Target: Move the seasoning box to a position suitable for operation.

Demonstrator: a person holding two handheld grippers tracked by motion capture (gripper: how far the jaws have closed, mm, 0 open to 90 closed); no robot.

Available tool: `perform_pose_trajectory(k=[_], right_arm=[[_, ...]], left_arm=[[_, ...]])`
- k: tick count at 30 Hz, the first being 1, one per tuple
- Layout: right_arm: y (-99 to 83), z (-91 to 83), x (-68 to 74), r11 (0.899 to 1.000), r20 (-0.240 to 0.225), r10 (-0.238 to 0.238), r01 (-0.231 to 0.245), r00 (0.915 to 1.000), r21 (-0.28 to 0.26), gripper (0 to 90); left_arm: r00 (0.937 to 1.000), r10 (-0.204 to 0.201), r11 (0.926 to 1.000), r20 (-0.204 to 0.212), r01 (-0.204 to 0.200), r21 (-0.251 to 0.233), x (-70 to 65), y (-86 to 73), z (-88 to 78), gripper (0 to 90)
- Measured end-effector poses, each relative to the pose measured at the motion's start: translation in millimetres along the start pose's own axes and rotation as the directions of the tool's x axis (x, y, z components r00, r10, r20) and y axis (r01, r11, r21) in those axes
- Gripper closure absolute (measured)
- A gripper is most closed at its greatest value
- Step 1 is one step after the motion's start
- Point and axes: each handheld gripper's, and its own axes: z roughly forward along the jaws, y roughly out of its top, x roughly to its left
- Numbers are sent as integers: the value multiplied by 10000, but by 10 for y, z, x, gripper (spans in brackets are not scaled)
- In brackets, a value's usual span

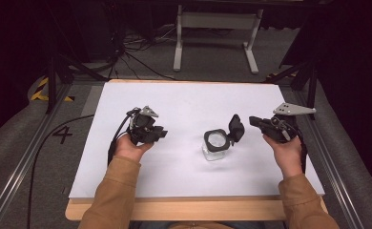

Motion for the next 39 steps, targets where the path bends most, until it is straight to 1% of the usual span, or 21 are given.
perform_pose_trajectory(k=[1, 2, 3, 5, 6, 8, 9, 12, 13, 15, 16, 21, 23, 24, 26, 31, 32, 33, 35, 37, 39], right_arm=[[25, 1, 16, 9999, -59, -89, 89, 9999, -51, 894], [48, 1, 31, 9999, -125, -125, 124, 9998, -106, 893], [48, 1, 31, 9999, -125, -125, 124, 9998, -106, 893], [99, 4, 77, 9994, -287, -276, 269, 9992, -217, 893], [108, 6, 89, 9992, -294, -323, 316, 9990, -244, 893], [126, 8, 126, 9986, -415, -452, 440, 9981, -292, 893], [132, 14, 144, 9985, -462, -459, 445, 9979, -303, 893], [134, 23, 168, 9982, -523, -568, 557, 9970, -225, 893], [134, 25, 172, 9983, -553, -555, 543, 9969, -230, 893], [132, 30, 181, 9982, -603, -560, 546, 9966, -233, 893], [133, 32, 186, 9983, -645, -555, 542, 9964, -214, 893], [132, 33, 211, 9975, -593, -679, 664, 9959, -261, 892], [131, 31, 211, 9975, -584, -672, 657, 9960, -270, 892], [130, 27, 210, 9976, -598, -639, 622, 9962, -311, 892], [132, 25, 221, 9975, -609, -648, 629, 9960, -325, 893], [139, 30, 263, 9962, -647, -819, 799, 9945, -333, 893], [139, 35, 271, 9964, -663, -804, 783, 9946, -327, 893], [137, 42, 278, 9964, -760, -798, 773, 9939, -357, 893], [135, 58, 287, 9964, -856, -796, 767, 9931, -368, 893], [133, 76, 303, 9962, -863, -847, 827, 9927, -263, 893], [132, 85, 309, 9963, -879, -839, 821, 9926, -239, 893]], left_arm=[[10000, -31, 10000, 0, 31, 89, 2, -16, -24, 727], [10000, -70, 10000, -68, 70, 29, 5, -35, -43, 727], [10000, -70, 10000, -68, 70, 29, 5, -35, -43, 727], [9999, -122, 9999, -66, 123, 77, 13, -51, -91, 727], [9999, -140, 9999, -102, 139, -46, 11, -55, -94, 727], [9999, -89, 10000, -58, 89, -14, 13, -51, -105, 724], [9998, -174, 9998, -58, 174, -30, 6, -51, -100, 720], [9999, -129, 9999, -8, 129, 31, 8, -48, -81, 699], [10000, -40, 9999, -8, 40, 98, 11, -44, -79, 699], [9999, -133, 9999, 56, 132, 65, 3, -44, -69, 699], [10000, -69, 10000, 28, 69, 47, 3, -40, -69, 699], [9999, -57, 9999, 132, 56, 83, -9, -31, -36, 681], [9999, -55, 9999, 137, 52, 163, -12, -32, -20, 679], [9998, 10, 9996, 187, -16, 297, -15, -28, 5, 680], [9998, -7, 9996, 207, 1, 277, -24, -29, 25, 680], [9997, 63, 9992, 255, -73, 389, -55, -15, 60, 680], [9996, 100, 9991, 271, -111, 409, -59, -10, 71, 679], [9995, 38, 9992, 314, -51, 384, -70, -11, 89, 677], [9986, 17, 9989, 520, -42, 474, -116, -5, 170, 678], [9979, 256, 9989, 589, -279, 387, -209, 5, 283, 701], [9938, 408, 9981, 1039, -453, 412, -301, 29, 404, 724]])
